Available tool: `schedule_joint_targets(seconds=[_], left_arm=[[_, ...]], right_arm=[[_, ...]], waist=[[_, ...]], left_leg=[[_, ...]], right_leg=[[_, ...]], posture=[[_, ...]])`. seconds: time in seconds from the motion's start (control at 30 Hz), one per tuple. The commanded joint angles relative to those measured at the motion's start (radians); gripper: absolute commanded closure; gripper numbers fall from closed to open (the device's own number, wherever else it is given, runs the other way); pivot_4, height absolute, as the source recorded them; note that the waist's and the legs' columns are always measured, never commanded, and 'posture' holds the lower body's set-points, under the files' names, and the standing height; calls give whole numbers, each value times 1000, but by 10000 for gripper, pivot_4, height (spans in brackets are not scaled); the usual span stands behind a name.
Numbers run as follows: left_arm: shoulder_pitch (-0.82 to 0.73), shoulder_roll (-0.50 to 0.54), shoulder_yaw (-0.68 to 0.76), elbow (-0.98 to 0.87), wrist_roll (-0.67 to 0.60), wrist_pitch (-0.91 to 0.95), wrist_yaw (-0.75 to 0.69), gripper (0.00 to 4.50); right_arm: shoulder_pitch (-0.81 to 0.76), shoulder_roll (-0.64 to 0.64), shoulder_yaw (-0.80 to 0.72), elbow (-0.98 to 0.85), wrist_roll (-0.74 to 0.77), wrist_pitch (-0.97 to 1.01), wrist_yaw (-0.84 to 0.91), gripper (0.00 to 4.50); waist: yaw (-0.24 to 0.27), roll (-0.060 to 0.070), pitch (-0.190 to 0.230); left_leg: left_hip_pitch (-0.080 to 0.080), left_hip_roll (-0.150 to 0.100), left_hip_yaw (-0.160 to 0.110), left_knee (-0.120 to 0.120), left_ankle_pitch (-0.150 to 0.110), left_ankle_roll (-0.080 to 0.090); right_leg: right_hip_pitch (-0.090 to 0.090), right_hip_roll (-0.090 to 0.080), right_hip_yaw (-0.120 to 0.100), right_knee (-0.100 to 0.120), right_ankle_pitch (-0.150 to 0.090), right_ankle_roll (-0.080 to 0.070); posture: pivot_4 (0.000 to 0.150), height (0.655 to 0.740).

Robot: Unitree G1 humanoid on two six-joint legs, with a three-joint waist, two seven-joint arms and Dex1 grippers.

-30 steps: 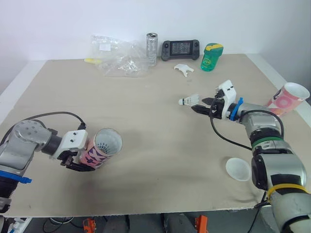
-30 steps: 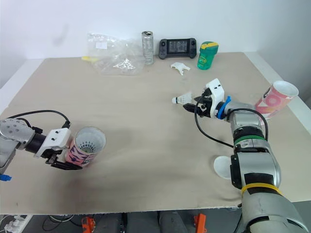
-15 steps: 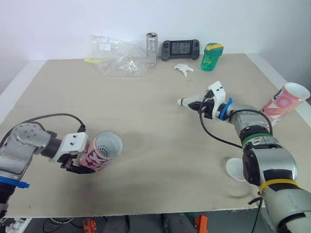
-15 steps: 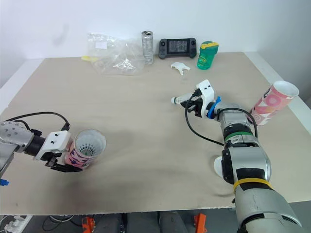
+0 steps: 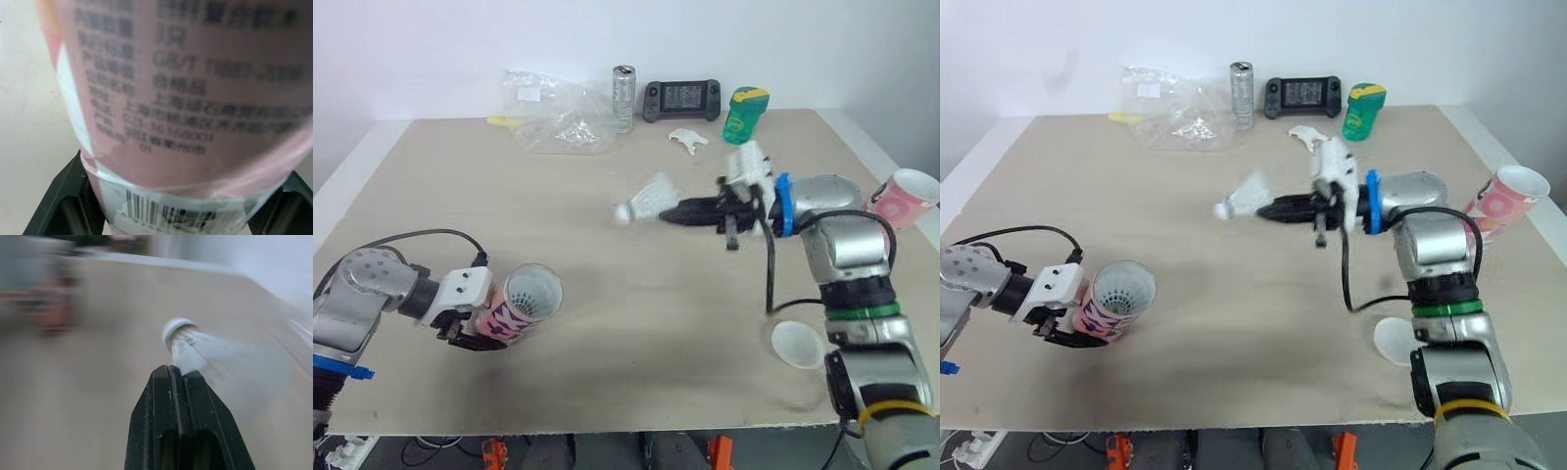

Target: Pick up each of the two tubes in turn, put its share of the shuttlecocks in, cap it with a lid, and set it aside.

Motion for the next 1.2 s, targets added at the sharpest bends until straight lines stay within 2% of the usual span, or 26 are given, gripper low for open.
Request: schedule_joint_targets(seconds=[0.03,0.17,0.53,0.57,0.63,0.73,0.83,1.0,1.13,1.17,1.2], left_arm=[[-2,-7,-47,16,4,0,-25,14840],[-20,-10,-61,27,4,-2,-27,14840],[-23,-16,-65,21,2,2,-18,14840],[-22,-17,-64,20,2,3,-17,14840],[-20,-16,-64,19,4,2,-14,14840],[-14,-16,-65,14,4,4,-9,14840],[-8,-14,-61,7,0,11,-5,14840],[4,-12,-52,4,0,12,2,14840],[4,-20,-56,17,5,10,4,14840],[0,-26,-58,21,3,18,6,14840],[-2,-31,-58,24,1,24,7,14840]], right_arm=[[-36,10,52,-175,37,46,7,43641],[-88,47,136,-180,-9,11,6,43641],[-227,227,332,-59,-148,-110,10,43641],[-232,231,338,-54,-144,-102,25,39669],[-244,238,344,-39,-135,-84,47,36683],[-257,247,329,-25,-106,-70,73,21632],[-269,237,293,-15,-67,-42,92,11798],[-287,238,222,40,-31,-4,53,11798],[-304,288,256,89,-95,-27,-10,11798],[-307,298,267,99,-107,-36,-13,16825],[-310,306,273,106,-114,-43,-13,18268]], waist=[[0,0,0],[0,-1,0],[0,-1,0],[0,-1,0],[4,-2,0],[6,-4,-1],[6,-4,-1],[5,-4,-1],[5,-4,-1],[4,-4,-1],[6,-4,-1]], left_leg=[[0,0,0,0,0,0],[0,0,0,2,2,-3],[0,1,0,2,3,-5],[0,1,0,2,3,-5],[0,1,-1,2,3,-5],[-1,1,-1,2,3,-5],[-1,1,-2,2,3,-5],[-1,1,-2,2,3,-5],[0,1,-2,1,3,-5],[0,1,-2,1,3,-5],[0,2,-2,1,3,-5]], right_leg=[[0,0,0,0,0,2],[0,0,0,0,-1,7],[-1,0,0,0,-1,5],[-1,1,0,1,-1,5],[0,1,-2,1,-1,5],[0,0,-2,1,1,2],[0,0,-3,1,2,1],[0,0,-3,1,1,1],[0,0,-3,1,1,0],[0,1,-3,1,1,0],[0,1,-3,1,1,0]], posture=[[1500,7236],[1500,7236],[1500,7236],[1500,7236],[1500,7236],[1500,7236],[1500,7236],[1500,7236],[1500,7236],[1500,7236],[1500,7236]])
